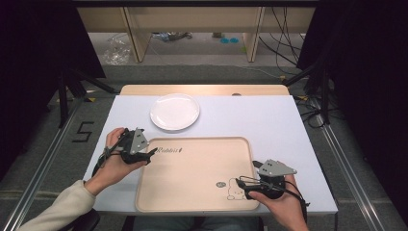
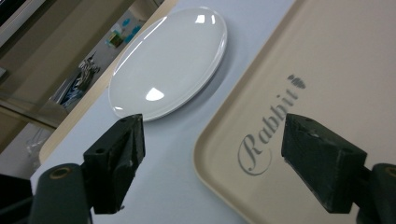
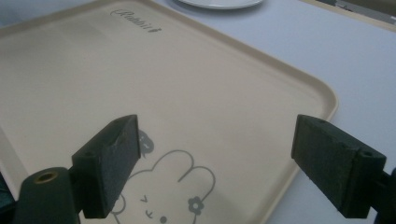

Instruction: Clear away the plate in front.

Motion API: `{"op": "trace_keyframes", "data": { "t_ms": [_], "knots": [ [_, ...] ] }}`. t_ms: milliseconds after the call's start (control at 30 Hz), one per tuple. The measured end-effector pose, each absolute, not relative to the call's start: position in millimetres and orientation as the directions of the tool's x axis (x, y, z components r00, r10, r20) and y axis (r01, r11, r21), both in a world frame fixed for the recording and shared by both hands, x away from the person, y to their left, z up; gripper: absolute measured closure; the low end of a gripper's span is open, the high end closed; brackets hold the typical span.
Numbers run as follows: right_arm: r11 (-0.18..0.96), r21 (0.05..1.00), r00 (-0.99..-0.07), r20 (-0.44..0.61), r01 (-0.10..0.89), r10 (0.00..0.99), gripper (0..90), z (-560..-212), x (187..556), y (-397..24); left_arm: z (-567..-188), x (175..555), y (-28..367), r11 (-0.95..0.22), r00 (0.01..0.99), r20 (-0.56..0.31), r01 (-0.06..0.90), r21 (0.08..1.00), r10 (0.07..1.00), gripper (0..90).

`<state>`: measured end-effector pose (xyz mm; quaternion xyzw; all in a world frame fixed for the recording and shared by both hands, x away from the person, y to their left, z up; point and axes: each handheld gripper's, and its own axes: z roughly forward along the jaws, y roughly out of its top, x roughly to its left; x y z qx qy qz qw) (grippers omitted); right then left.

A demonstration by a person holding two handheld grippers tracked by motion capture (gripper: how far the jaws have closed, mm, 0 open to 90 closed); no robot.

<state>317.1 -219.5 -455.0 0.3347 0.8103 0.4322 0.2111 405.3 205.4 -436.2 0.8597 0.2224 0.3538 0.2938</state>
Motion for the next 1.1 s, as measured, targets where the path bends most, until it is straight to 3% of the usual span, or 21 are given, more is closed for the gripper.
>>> {"op": "trace_keyframes", "data": {
  "t_ms": [633, 1100],
  "knots": [
    [0.4, 0.842, -0.687, -0.049, 0.362, 0.725, 16.6, -455, 317, -220, -435, 459, 175, -0.813, 0.637, 0.579, 0.133, 0.567, 0.508, 24.1],
    [0.403, 0.843, -0.69, -0.052, 0.358, 0.722, 16.6, -456, 317, -220, -455, 493, 141, -0.871, 0.677, 0.595, 0.144, 0.47, 0.433, 24.4]
  ]
}}
